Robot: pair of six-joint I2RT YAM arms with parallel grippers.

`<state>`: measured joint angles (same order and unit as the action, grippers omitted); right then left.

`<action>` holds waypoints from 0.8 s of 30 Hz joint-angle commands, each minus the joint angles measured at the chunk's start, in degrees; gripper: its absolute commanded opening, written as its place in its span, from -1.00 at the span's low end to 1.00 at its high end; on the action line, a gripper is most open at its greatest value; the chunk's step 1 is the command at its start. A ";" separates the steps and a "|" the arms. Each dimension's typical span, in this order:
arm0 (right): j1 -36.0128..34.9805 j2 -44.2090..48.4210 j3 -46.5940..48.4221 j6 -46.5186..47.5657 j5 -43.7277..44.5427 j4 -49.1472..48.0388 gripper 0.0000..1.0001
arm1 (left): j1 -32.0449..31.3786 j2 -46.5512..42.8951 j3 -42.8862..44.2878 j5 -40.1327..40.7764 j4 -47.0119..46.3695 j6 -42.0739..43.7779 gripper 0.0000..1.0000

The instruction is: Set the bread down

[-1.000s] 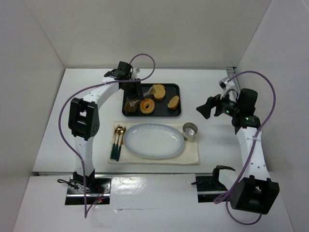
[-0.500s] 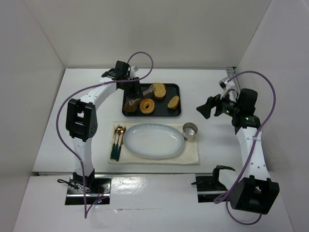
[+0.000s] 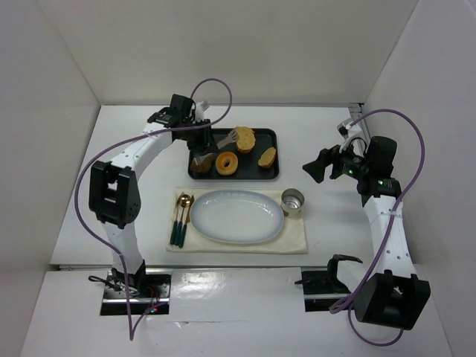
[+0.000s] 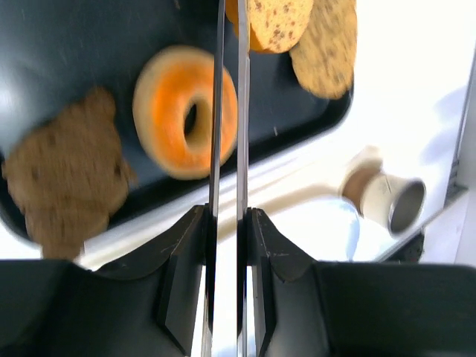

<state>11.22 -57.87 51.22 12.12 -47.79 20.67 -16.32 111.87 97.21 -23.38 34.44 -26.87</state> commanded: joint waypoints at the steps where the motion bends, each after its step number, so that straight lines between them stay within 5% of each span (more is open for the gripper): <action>1: -0.33 1.44 1.95 0.89 -0.11 0.08 1.00 | -0.73 -9.64 -3.33 -3.17 -0.86 3.30 -1.00; 14: -0.33 1.44 1.95 0.89 -0.11 0.08 1.00 | -6.97 -41.88 -28.91 -3.17 6.86 7.45 -1.00; 24: -0.33 1.44 1.95 0.89 0.94 -0.45 1.00 | -11.98 -49.82 -42.09 -3.96 9.33 6.92 -1.00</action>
<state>11.22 -57.84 51.22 12.12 -47.27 20.64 -26.85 63.57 56.95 -25.39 43.75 -20.97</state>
